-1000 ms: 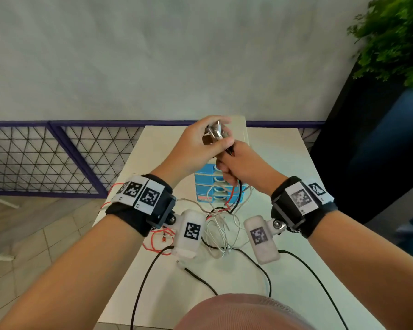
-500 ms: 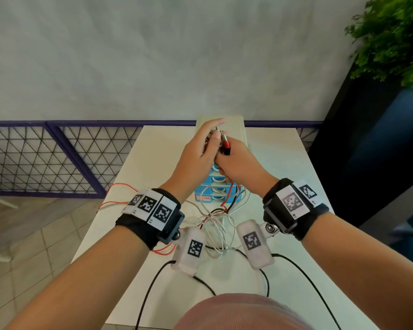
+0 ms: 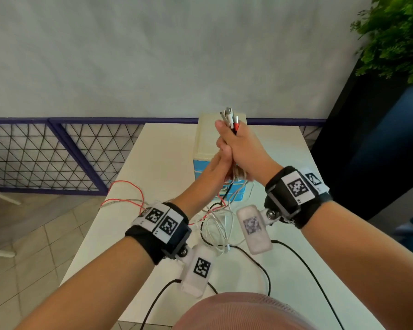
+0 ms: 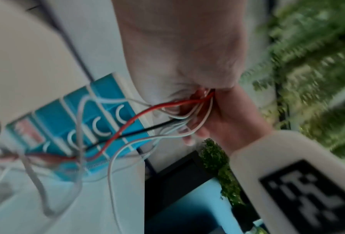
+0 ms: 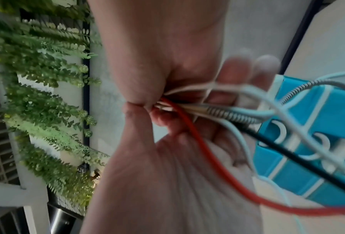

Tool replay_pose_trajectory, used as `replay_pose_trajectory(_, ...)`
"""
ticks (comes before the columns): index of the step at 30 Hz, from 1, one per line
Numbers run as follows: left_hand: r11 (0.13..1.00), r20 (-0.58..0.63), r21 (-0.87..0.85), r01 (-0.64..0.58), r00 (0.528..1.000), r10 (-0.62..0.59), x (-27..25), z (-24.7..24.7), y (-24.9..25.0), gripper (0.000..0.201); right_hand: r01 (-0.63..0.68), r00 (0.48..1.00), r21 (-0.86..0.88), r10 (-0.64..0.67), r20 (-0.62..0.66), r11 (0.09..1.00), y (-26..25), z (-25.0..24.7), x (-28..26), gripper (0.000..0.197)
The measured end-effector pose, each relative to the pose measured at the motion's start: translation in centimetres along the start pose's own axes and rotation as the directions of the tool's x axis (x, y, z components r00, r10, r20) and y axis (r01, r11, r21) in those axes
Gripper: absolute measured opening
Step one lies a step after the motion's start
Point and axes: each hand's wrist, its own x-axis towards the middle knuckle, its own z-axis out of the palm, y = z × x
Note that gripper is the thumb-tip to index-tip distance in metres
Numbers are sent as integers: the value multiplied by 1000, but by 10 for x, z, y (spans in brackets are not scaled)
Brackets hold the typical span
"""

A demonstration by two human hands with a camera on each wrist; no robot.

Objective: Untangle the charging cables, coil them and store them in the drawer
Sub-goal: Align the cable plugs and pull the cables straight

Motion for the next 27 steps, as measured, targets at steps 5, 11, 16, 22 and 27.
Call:
replay_pose_trajectory(5,992,102,126,17,994,-30,-2,-11,13,53,75,997,-79,-75,-1,994,3,-6,3,34)
replay_pose_trajectory(11,998,-21,57,2,1000,-1,6,-8,11,39,-92,992,245,67,108,965,4,-4,-1,33)
replay_pose_trajectory(16,998,16,48,34,999,-35,5,-6,4,37,-109,994,404,90,65,909,7,2,-6,32)
replay_pose_trajectory(22,952,38,305,-36,999,26,7,-7,-8,25,-79,992,575,119,-31,814,15,-2,-7,33)
replay_pose_trajectory(27,834,87,547,-70,996,26,16,-15,-22,40,-52,987,555,129,-100,830,16,-6,-8,37)
